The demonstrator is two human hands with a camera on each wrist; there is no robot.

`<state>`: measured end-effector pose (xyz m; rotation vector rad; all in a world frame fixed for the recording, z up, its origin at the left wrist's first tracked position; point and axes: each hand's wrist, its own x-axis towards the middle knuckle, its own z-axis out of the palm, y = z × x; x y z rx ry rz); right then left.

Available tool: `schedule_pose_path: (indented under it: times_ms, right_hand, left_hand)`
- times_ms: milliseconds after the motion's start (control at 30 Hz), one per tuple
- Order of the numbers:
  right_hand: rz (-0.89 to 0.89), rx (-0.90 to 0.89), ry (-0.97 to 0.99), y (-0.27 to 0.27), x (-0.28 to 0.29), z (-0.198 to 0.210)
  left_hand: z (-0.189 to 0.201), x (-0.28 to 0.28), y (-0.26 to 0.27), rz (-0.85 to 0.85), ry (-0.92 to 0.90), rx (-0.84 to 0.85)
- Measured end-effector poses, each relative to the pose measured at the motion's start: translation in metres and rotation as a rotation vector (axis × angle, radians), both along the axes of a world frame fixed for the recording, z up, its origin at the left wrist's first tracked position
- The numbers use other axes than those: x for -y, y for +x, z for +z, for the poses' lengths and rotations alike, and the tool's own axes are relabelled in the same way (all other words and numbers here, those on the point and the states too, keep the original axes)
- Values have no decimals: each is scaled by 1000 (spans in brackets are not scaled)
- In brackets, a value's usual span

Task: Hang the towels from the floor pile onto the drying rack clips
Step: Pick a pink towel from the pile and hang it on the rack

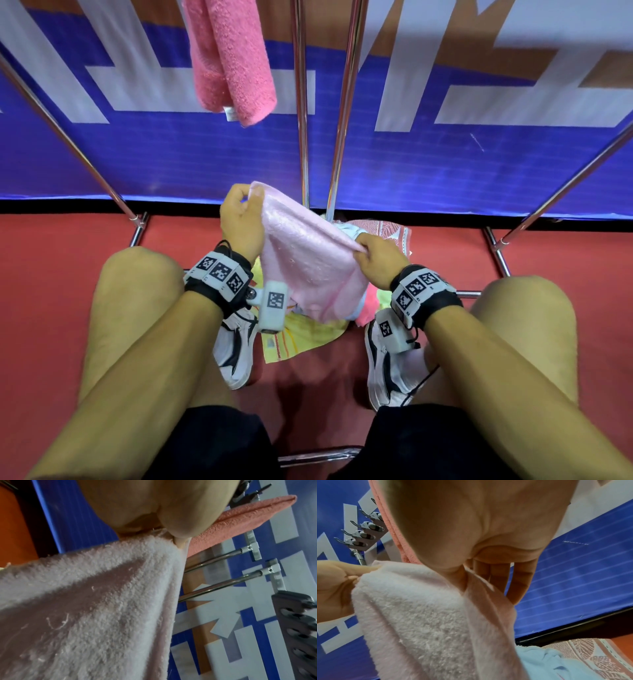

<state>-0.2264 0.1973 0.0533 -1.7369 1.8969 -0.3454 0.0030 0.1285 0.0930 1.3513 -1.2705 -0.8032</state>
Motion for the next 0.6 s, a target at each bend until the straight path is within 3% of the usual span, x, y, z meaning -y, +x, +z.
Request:
schedule_pose_path:
  times_ms: [400,600]
  right_hand:
    - [-260,-43,-6,-23,-2,11]
    - [-320,81,-52,-30,-5,25]
  left_hand:
    - [-20,15,15,204,76,-58]
    - [-24,21,24,265,126,-41]
